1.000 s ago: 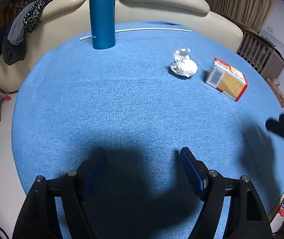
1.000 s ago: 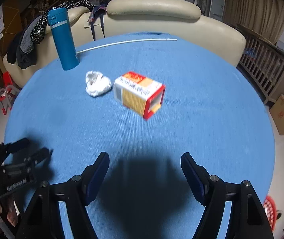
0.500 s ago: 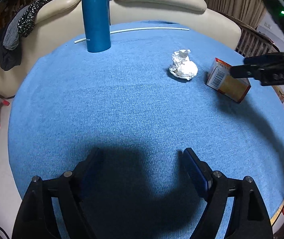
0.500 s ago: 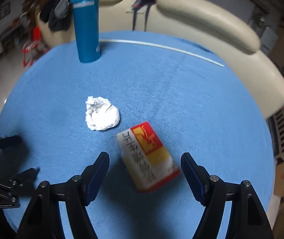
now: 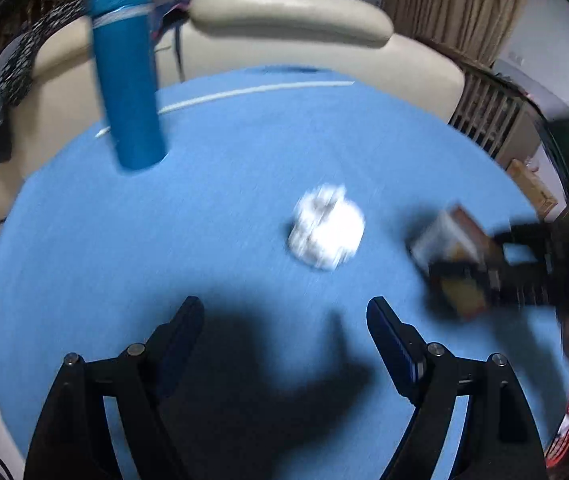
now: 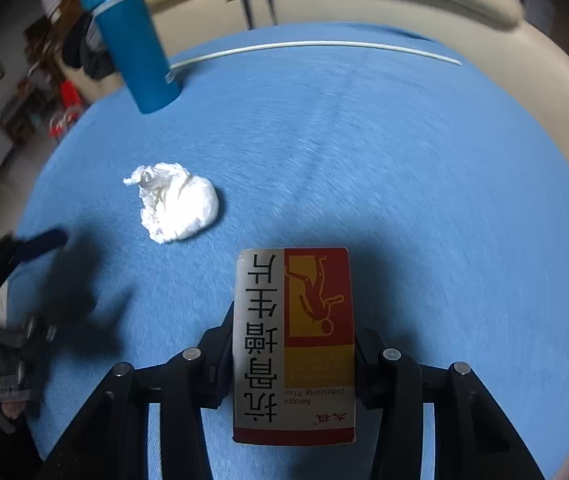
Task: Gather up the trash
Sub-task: 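Grasp the orange-and-white box with the right gripper, then grasp the crumpled white tissue with the left gripper while the right gripper holds the box, then carry the tissue and orange-and-white box over to the red basket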
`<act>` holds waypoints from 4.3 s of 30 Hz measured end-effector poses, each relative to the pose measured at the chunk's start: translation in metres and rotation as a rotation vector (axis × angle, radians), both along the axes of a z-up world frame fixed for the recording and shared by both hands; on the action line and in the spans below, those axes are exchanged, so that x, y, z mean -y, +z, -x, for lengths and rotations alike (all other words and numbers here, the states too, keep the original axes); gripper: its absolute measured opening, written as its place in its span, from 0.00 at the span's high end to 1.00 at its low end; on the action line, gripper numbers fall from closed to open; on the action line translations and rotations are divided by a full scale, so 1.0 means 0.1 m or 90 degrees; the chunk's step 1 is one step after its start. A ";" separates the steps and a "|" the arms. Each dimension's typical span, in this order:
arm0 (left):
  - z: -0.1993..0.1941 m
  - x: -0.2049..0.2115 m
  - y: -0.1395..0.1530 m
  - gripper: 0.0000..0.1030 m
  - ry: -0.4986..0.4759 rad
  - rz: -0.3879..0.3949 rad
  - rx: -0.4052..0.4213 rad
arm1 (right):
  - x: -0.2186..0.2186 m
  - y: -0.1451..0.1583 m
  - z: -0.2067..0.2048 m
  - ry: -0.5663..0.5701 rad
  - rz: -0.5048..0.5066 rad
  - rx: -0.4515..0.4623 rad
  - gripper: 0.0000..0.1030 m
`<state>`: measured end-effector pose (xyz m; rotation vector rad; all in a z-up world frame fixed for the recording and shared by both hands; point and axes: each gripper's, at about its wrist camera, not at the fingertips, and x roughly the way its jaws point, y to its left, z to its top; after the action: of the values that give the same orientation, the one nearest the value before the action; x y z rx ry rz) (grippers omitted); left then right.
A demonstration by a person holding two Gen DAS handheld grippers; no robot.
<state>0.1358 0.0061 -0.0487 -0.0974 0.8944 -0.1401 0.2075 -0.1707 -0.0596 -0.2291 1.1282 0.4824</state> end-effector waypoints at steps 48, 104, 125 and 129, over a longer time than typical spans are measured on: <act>1.19 0.13 0.50 0.62 0.018 -0.064 0.056 | 0.08 0.58 2.02 -0.197 -0.101 0.113 0.53; 1.45 1.62 0.75 0.62 -0.160 -0.146 0.111 | 1.65 1.01 2.85 -0.395 -0.169 0.241 0.53; 1.66 2.62 0.69 0.62 -0.278 -0.171 0.104 | 2.66 0.81 3.25 -0.522 -0.169 0.237 0.53; 1.65 2.78 0.67 0.62 -0.294 -0.170 0.101 | 2.85 0.77 3.34 -0.549 -0.160 0.236 0.53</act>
<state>-0.0295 -0.2716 0.0184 0.3676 0.7574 -0.4500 -0.1261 -0.4553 0.0173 0.3739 0.6985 -0.1889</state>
